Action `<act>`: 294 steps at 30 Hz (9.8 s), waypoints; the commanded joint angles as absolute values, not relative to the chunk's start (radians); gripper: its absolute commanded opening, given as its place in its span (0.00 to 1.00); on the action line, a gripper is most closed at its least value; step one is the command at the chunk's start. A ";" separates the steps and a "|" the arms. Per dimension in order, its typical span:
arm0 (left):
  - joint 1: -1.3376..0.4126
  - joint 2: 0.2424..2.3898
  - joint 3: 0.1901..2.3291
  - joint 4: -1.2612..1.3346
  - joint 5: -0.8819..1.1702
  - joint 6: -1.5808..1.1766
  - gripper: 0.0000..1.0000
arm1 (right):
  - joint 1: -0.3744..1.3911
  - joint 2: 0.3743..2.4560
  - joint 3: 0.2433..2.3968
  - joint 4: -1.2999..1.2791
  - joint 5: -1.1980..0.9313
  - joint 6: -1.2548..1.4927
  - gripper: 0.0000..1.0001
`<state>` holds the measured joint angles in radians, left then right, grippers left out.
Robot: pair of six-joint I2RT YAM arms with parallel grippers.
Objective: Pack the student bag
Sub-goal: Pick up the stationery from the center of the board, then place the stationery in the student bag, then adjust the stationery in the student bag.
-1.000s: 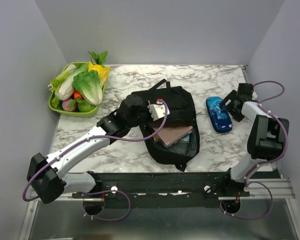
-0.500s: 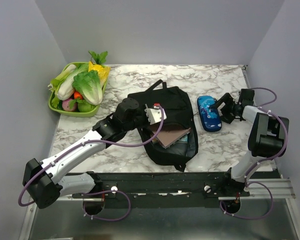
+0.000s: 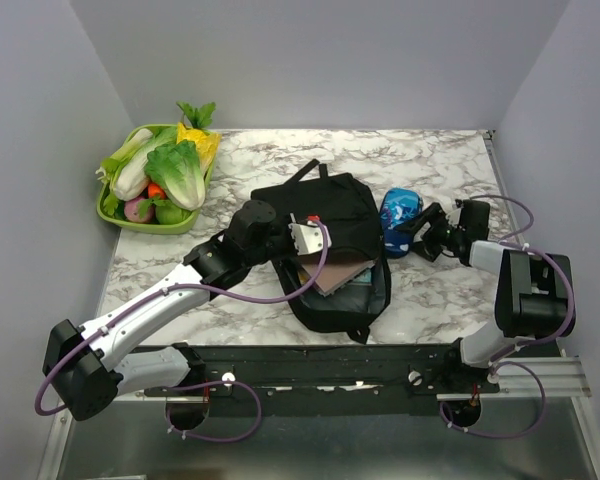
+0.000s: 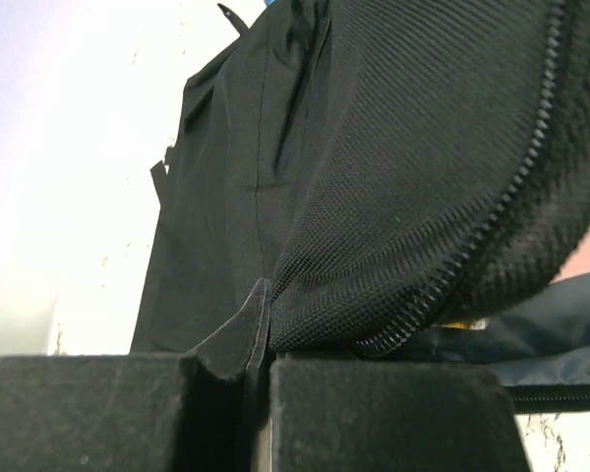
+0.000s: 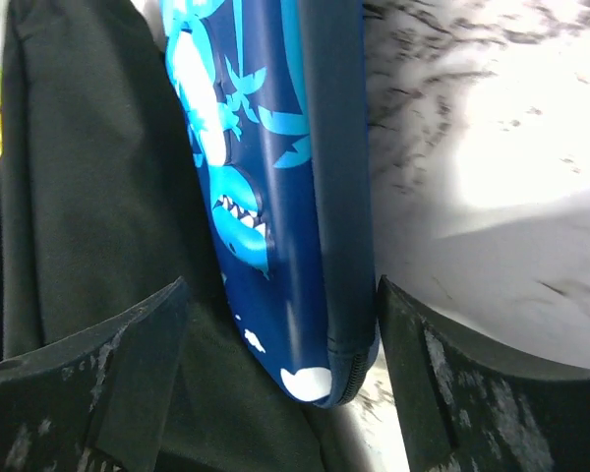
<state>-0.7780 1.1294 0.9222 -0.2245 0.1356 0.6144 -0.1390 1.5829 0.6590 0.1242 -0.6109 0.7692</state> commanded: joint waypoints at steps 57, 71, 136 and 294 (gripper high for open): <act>-0.762 1.049 0.856 -0.218 0.201 0.704 0.00 | 0.377 1.685 1.169 -0.359 0.129 0.518 0.01; -0.764 1.035 0.841 -0.204 0.206 0.704 0.00 | 0.377 1.059 0.795 -0.413 0.094 0.618 0.01; -0.810 1.022 0.920 -0.204 0.282 0.704 0.00 | 1.052 1.443 1.301 -1.009 0.555 1.572 0.08; -0.816 0.986 0.903 -0.190 0.282 0.621 0.02 | 0.822 1.172 1.073 -0.641 0.419 0.985 0.01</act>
<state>-0.8074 1.0264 0.8986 -0.2779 0.2253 0.6201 0.8165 1.2228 0.9375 -0.5777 0.3576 1.0580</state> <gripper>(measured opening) 0.030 0.020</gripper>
